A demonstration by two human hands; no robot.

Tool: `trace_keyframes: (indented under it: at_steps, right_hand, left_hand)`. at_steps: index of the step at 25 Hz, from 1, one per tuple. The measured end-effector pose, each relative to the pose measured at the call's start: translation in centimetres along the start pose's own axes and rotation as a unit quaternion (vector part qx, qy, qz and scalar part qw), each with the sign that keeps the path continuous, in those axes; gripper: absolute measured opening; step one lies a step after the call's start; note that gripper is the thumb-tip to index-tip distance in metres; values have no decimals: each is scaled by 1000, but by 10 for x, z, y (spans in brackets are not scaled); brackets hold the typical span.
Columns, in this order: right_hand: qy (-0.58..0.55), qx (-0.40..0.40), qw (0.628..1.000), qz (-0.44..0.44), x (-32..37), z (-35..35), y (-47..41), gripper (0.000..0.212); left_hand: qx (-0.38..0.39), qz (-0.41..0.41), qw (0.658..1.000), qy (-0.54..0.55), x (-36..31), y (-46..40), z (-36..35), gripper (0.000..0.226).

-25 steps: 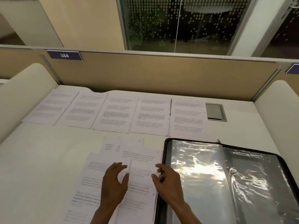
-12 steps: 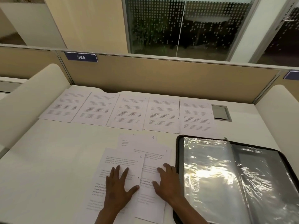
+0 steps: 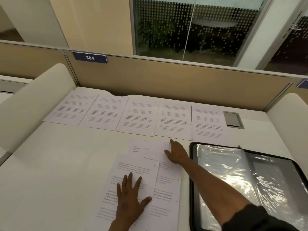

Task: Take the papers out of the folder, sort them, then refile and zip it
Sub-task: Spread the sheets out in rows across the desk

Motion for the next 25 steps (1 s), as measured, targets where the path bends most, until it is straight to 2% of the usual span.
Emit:
trace_keyframes:
  at_steps: [3, 7, 9, 13, 16, 18, 21, 25]
  right_hand:
    - [21, -29, 999, -17, 10, 9, -17, 78]
    - [-170, -118, 978, -18, 25, 4, -29, 81]
    - [-220, -152, 963, -32, 28, 5, -31, 79]
    - [-239, -179, 954, -24, 26, 8, -29, 59]
    - [-296, -206, 932, -2, 28, 20, -20, 26]
    - [-327, -209, 921, 30, 31, 33, -14, 12]
    - [-389, -204, 895, 76, 35, 57, -3, 9]
    - [-415, -223, 873, 125, 39, 98, 20, 10]
  left_hand:
    - [-19, 7, 1000, -2, 2, -1, -1, 89]
    - [-40, -1, 999, -6, 5, -2, -5, 88]
    - [-53, -7, 999, -11, 6, -3, -7, 88]
    - [-68, -8, 997, -21, 9, -6, -11, 87]
    - [-65, -11, 998, -17, 11, -7, -12, 90]
    - [-64, -19, 998, -13, 11, -7, -12, 89]
    - [-65, -25, 997, -12, 12, -6, -12, 87]
    - [-48, -28, 998, -9, 12, -4, -13, 88]
Point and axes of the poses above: each hand's wrist, its own y-axis away from the middle knuckle, its own z-axis out of the back of the hand, x = y × z, the point moved 1 cm from there along -y, towards the middle knuckle, and after that the axes turned 11 degrees about x, right-handed, at the moved point
